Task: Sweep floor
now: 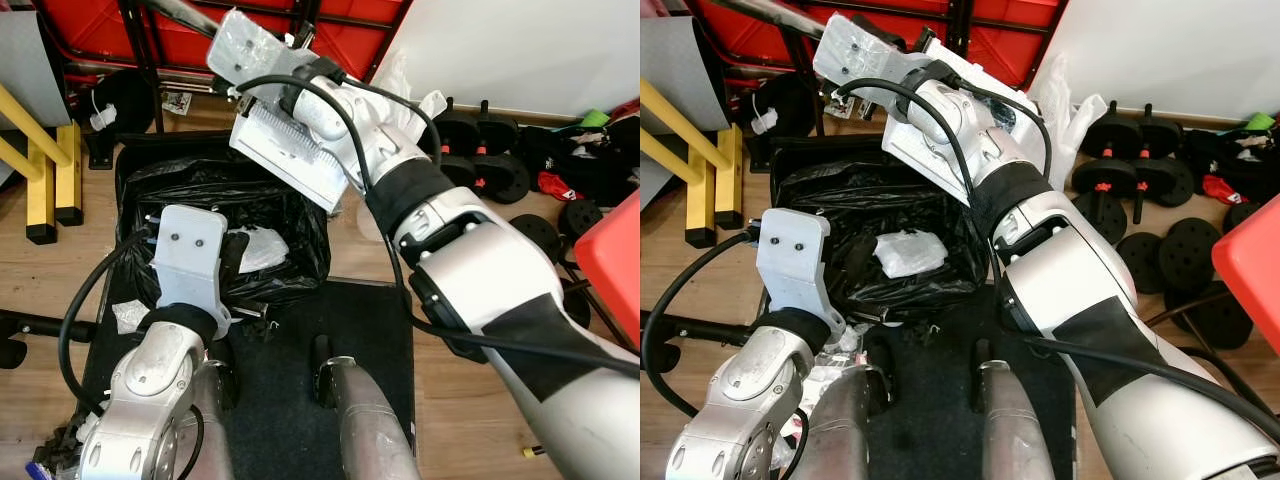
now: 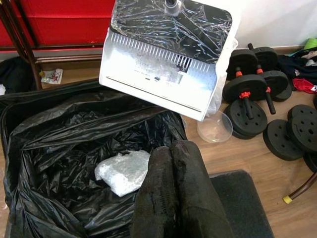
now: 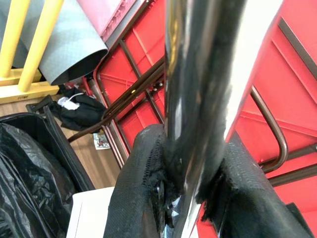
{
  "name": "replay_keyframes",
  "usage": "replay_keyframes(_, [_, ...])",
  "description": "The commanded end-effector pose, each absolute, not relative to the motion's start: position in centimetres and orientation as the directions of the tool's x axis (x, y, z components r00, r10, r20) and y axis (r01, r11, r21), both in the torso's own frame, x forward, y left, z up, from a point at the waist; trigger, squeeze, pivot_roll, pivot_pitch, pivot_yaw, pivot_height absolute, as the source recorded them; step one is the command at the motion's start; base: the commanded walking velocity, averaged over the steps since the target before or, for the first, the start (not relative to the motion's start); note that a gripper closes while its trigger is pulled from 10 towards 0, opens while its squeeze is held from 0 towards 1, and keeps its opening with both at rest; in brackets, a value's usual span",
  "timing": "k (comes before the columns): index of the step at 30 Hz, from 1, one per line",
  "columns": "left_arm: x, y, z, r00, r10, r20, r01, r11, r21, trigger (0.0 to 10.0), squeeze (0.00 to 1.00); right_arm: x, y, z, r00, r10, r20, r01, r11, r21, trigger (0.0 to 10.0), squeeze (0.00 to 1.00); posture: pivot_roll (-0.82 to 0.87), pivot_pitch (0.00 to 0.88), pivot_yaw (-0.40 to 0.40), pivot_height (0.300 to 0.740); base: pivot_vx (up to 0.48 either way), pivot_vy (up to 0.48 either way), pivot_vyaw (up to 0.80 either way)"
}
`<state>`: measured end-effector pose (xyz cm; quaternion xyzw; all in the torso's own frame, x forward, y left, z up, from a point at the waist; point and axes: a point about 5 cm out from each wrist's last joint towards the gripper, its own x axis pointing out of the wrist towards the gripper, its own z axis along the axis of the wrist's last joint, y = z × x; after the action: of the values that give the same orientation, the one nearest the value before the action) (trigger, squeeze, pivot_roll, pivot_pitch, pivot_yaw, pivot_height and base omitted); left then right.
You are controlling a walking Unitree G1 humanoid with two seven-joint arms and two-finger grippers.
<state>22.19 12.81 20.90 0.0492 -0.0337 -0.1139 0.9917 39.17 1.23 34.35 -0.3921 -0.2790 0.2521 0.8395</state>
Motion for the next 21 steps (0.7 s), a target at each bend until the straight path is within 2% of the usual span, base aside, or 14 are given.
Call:
replay_keyframes(1, [22.1, 12.9, 20.3, 0.983, -0.179, 0.028, 0.175, 0.980, 0.096, 10.0, 0.00, 38.5, 1.9, 35.5, 0.669, 0.670, 0.323, -0.181, 0.568, -0.803, 10.0, 0.00, -0.11, 0.473, -0.216, 0.740, 0.000, 0.000, 0.00])
replay_keyframes(3, [22.2, 13.7, 20.4, 0.990, -0.137, 0.030, 0.134, 0.988, 0.071, 10.0, 0.00, 38.7, 1.4, 35.6, 0.676, 0.654, 0.340, -0.226, 0.623, -0.749, 10.0, 0.00, -0.11, 0.471, -0.215, 0.740, 0.000, 0.000, 0.00])
replay_keyframes(5, [22.2, 13.7, 20.4, 0.990, -0.137, 0.030, 0.134, 0.988, 0.071, 10.0, 0.00, 38.7, 1.4, 35.6, 0.676, 0.654, 0.340, -0.226, 0.623, -0.749, 10.0, 0.00, -0.11, 0.471, -0.215, 0.740, 0.000, 0.000, 0.00])
replay_keyframes(8, [22.8, 17.3, 19.8, 1.000, -0.010, -0.007, 0.010, 0.992, 0.123, 10.0, 0.00, 39.0, 0.1, 36.2, 0.676, 0.626, 0.388, -0.288, 0.710, -0.643, 10.0, 0.00, -0.10, 0.471, -0.214, 0.740, 0.000, 0.160, 0.00])
replay_keyframes(11, [22.8, 17.3, 19.8, 1.000, -0.010, -0.007, 0.010, 0.992, 0.123, 10.0, 0.00, 39.0, 0.1, 36.2, 0.676, 0.626, 0.388, -0.288, 0.710, -0.643, 10.0, 0.00, -0.10, 0.471, -0.214, 0.740, 0.000, 0.480, 0.00])
replay_keyframes(12, [23.0, 18.5, 19.9, 1.000, 0.029, -0.009, -0.027, 0.988, 0.150, 10.0, 0.00, 39.1, -0.2, 36.3, 0.675, 0.622, 0.398, -0.299, 0.723, -0.622, 10.0, 0.00, -0.10, 0.471, -0.214, 0.740, 0.000, 0.480, 0.00])
replay_keyframes(13, [23.0, 18.5, 19.9, 1.000, 0.029, -0.009, -0.027, 0.988, 0.150, 10.0, 0.00, 39.1, -0.2, 36.3, 0.675, 0.622, 0.398, -0.299, 0.723, -0.622, 10.0, 0.00, -0.10, 0.471, -0.214, 0.740, 0.000, 0.480, 0.00])
replay_keyframes(16, [23.0, 19.3, 20.0, 0.999, 0.052, -0.005, -0.050, 0.983, 0.175, 10.0, 0.00, 39.1, -0.6, 36.2, 0.673, 0.623, 0.398, -0.304, 0.724, -0.620, 10.0, 0.00, -0.10, 0.471, -0.214, 0.740, 0.000, 0.000, 0.00])
replay_keyframes(21, [23.0, 19.6, 20.3, 0.998, 0.057, 0.004, -0.056, 0.979, 0.194, 10.0, 0.00, 39.5, -1.5, 35.0, 0.689, 0.629, 0.359, -0.311, 0.705, -0.638, 10.0, 0.00, -0.10, 0.470, -0.209, 0.740, 0.000, 0.000, 0.80])
